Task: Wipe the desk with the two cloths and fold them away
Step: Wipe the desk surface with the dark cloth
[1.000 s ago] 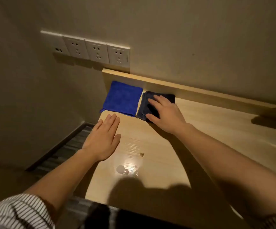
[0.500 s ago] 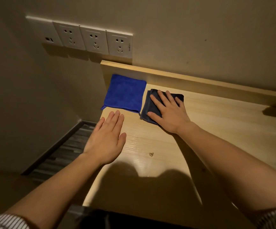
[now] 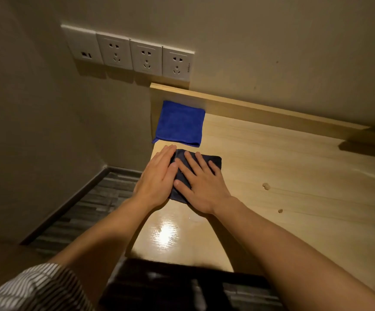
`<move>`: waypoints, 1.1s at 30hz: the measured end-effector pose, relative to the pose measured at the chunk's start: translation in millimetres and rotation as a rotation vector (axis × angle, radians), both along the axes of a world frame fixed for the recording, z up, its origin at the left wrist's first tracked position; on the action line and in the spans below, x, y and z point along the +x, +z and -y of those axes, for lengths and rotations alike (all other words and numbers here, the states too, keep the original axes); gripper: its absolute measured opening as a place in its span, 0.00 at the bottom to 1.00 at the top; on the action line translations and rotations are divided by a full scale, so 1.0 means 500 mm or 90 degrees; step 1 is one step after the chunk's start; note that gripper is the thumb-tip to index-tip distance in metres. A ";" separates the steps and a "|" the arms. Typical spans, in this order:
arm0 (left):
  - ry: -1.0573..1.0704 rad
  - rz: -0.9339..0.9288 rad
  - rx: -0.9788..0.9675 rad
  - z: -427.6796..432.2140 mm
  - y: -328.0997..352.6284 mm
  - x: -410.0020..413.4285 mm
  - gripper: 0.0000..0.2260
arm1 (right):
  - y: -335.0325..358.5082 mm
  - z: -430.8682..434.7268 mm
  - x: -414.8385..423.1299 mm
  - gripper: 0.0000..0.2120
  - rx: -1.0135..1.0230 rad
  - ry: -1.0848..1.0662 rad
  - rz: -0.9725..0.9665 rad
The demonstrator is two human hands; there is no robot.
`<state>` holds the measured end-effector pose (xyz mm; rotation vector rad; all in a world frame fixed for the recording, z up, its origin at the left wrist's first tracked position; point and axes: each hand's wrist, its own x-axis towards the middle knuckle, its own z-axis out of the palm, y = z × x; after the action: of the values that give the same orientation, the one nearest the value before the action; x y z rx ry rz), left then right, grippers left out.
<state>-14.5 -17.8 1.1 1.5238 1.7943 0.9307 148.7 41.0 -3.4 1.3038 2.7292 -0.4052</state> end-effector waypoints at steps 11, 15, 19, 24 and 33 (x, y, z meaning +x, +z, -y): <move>-0.198 -0.257 0.032 -0.039 0.014 0.022 0.27 | 0.030 0.069 0.231 0.34 0.038 -0.139 -0.086; -0.290 -0.428 -0.013 -0.056 -0.016 0.049 0.32 | -0.012 0.137 0.298 0.39 0.051 -0.139 -0.002; -0.279 -0.479 -0.032 -0.059 -0.033 0.048 0.38 | -0.017 0.136 0.295 0.40 0.074 -0.136 0.013; -0.272 -0.492 -0.045 -0.049 -0.034 0.029 0.44 | -0.019 0.139 0.294 0.40 0.089 -0.142 0.026; -0.256 -0.500 -0.070 0.024 -0.030 0.016 0.47 | -0.027 0.139 0.295 0.39 0.110 -0.142 0.015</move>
<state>-6.7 -29.7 -13.8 2.2512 1.8527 0.0118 296.3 -28.5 -16.7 1.6518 2.6584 -0.1717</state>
